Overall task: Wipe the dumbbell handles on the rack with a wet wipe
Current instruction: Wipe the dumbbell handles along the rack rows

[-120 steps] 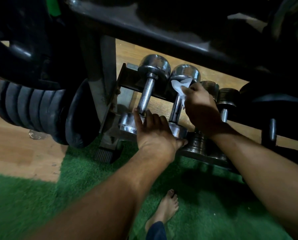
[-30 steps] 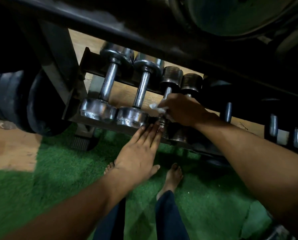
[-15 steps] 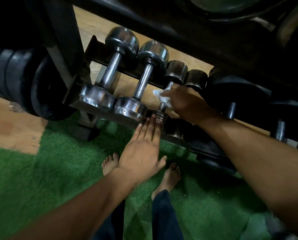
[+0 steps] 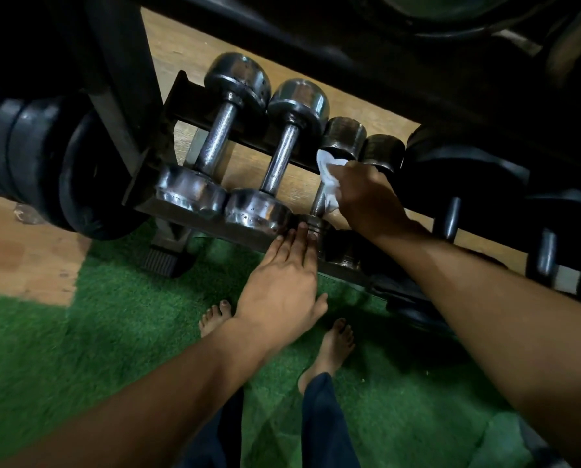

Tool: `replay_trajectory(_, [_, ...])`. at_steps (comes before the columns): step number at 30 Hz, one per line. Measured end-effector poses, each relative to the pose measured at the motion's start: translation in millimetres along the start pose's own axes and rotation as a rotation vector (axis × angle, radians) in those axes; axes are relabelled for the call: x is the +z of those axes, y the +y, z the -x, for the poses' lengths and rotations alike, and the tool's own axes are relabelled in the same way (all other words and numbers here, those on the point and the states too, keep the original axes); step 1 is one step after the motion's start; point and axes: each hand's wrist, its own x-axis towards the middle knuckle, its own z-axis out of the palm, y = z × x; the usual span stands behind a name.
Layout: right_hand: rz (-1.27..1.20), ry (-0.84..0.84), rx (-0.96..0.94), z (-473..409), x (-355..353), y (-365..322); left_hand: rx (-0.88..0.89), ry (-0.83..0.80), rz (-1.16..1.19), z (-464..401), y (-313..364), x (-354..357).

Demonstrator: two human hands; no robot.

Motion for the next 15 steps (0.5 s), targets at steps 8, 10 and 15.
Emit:
replay_trajectory(8, [-0.341, 0.069, 0.521, -6.9, 10.4, -6.5, 0.011, -0.025, -0.009, -2.1, -2.0, -9.5])
replay_trajectory(10, [-0.467, 0.034, 0.648, -12.2, 12.0, -6.5, 0.019, -0.025, -0.013, -1.8, -2.8, -10.6])
replay_trajectory(15, [-0.709, -0.154, 0.712, -14.9, 6.5, -8.1, 0.03, -0.028, -0.018, -2.0, -4.7, -11.1])
